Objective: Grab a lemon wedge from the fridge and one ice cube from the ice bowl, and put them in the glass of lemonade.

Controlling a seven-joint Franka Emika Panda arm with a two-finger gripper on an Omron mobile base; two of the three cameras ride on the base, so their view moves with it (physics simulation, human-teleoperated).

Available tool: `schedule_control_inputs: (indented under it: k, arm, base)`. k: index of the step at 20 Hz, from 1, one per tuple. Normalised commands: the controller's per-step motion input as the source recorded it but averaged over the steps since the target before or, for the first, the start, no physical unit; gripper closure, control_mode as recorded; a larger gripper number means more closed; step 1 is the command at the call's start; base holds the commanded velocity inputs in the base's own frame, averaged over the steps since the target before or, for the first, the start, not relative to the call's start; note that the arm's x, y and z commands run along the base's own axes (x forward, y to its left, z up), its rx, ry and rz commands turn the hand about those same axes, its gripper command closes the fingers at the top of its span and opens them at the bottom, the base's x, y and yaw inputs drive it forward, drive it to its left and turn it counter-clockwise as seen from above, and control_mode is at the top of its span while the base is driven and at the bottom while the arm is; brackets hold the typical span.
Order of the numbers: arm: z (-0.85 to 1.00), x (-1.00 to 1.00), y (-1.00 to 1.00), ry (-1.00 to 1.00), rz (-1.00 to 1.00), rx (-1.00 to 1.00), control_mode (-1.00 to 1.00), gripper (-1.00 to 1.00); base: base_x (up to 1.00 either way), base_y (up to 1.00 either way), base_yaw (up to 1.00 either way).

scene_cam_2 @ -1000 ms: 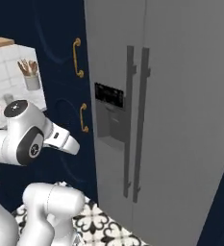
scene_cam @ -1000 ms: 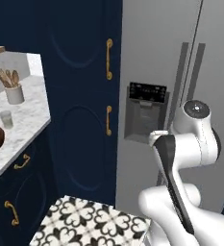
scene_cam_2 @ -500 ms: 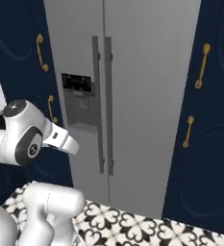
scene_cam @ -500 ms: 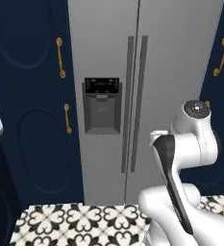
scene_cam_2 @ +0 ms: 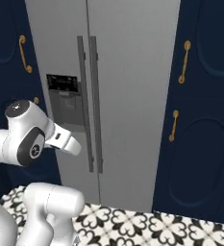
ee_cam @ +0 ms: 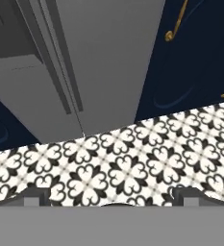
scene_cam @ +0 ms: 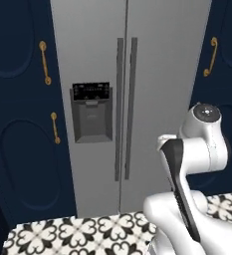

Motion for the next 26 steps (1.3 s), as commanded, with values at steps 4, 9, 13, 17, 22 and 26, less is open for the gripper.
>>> schedule_control_inputs:
  k: [4,9,13,17,22,26]
  arm:
    - [0.0,0.0,0.0,0.0,0.0,0.0,1.0,-1.0]
    - [0.0,0.0,0.0,0.0,0.0,0.0,1.0,-1.0]
    - [0.0,0.0,0.0,0.0,0.0,0.0,1.0,-1.0]
    - [0.0,0.0,0.0,0.0,0.0,0.0,1.0,-1.0]
    - [0.0,0.0,0.0,0.0,0.0,0.0,1.0,-1.0]
    - [0.0,0.0,0.0,0.0,0.0,0.0,1.0,-1.0]
  base:
    - [-0.01,0.65,0.0]
    - [0.0,0.46,0.0]
    - [0.0,-0.16,0.0]
    - [0.0,-0.31,0.0]
    - [0.0,-0.33,0.0]
    - [0.0,-0.11,0.0]
